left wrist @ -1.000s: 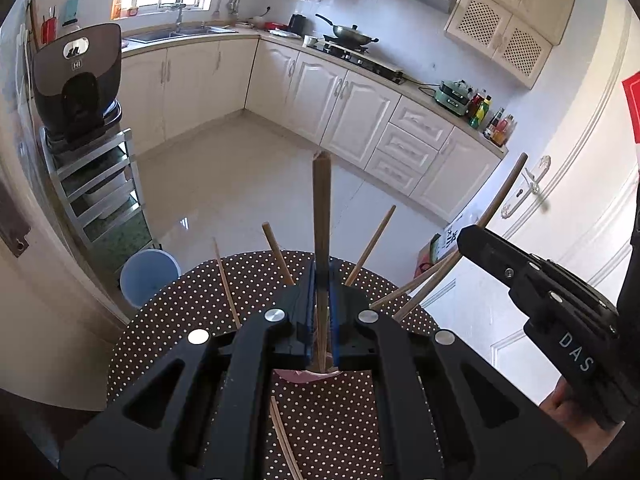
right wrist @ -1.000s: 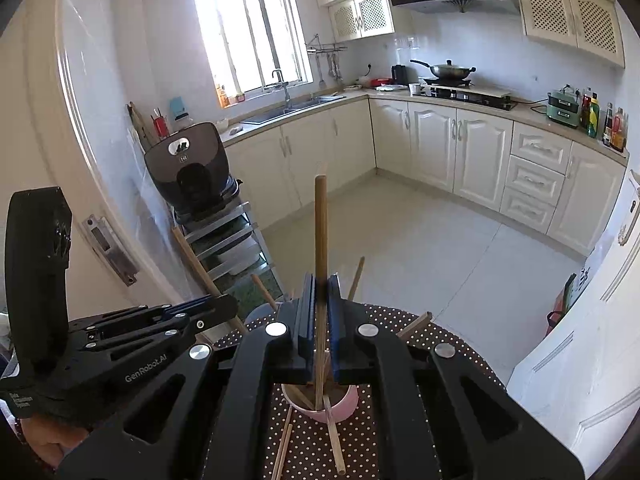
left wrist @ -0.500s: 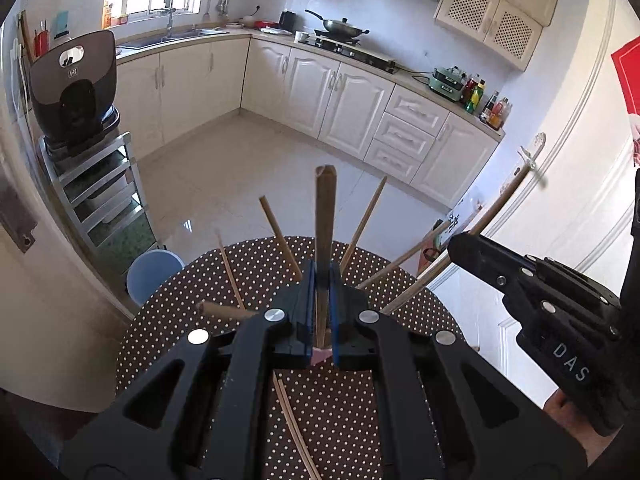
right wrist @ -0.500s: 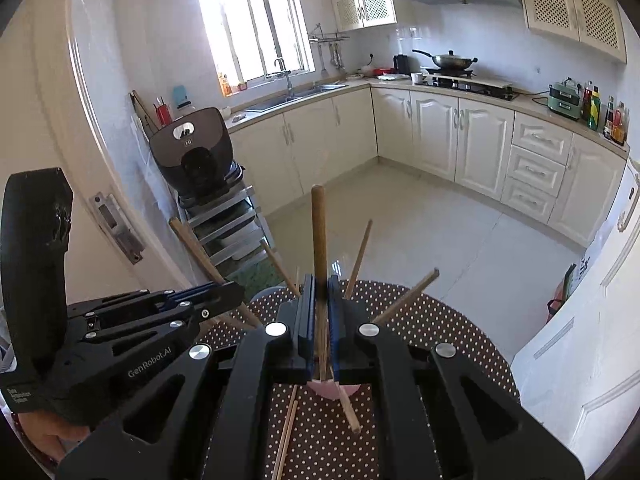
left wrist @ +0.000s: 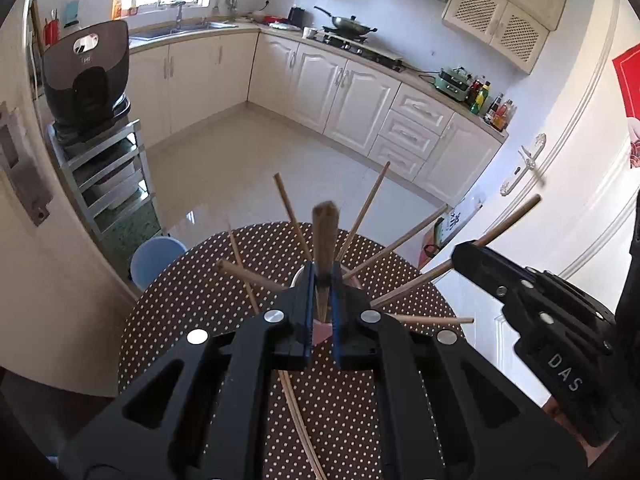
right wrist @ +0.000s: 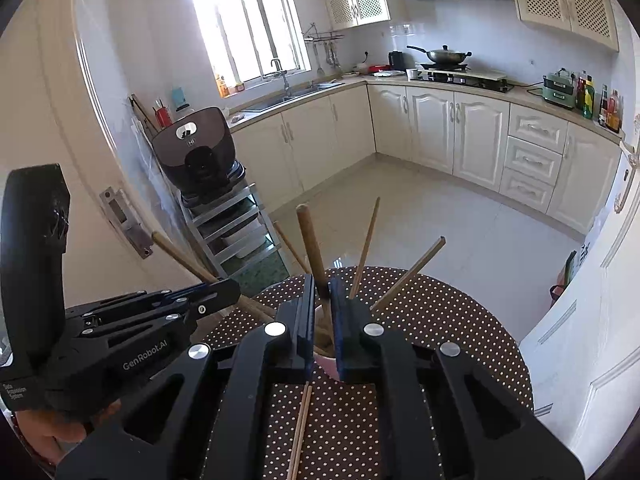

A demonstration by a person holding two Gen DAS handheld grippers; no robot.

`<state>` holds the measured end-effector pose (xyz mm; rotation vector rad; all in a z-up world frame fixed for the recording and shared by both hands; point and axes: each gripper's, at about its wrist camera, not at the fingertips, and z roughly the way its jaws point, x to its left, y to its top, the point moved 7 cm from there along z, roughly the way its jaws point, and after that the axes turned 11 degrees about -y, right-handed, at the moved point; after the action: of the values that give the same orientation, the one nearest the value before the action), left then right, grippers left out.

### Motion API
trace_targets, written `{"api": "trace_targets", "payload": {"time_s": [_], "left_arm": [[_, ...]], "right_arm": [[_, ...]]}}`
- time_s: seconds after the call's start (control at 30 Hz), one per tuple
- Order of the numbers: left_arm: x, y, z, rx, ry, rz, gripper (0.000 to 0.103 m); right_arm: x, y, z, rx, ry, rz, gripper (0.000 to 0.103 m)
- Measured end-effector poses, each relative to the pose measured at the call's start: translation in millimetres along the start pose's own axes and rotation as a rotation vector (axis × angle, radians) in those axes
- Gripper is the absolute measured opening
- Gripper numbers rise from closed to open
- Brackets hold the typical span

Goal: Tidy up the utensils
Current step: 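Lift the chopstick with the left gripper and drop it into the cup, then lower the left gripper to the remaining chopsticks and grasp one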

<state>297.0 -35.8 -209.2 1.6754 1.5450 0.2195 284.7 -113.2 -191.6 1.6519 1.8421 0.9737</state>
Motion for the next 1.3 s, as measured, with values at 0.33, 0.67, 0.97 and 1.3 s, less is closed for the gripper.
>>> {"api": "trace_targets", "payload": {"time_s": [0.33,0.67,0.97,1.3], "left_arm": [[1.5,-0.9,-23.9,-0.051,-0.010,-0.009,0.058],[12.6,-21.0,-49.2,-0.062,-0.004,-0.011,0.061],[49.5,-83.2,-17.5,0.130,0.032,-0.089,0.062],[55.1,-164.4,64.7,0.425,0.034,-0.125,0.062]], "right_arm": [[1.8,-1.9,-21.3,-0.037,-0.011,0.029,0.020],[0.2,-27.3,-43.5,-0.024,-0.031,0.054,0.022],[4.9,-101.3,-20.1,0.147,-0.037,0.074,0.022],[-1.0,-154.3,18.7,0.307,-0.038,0.083,0.022]]}}
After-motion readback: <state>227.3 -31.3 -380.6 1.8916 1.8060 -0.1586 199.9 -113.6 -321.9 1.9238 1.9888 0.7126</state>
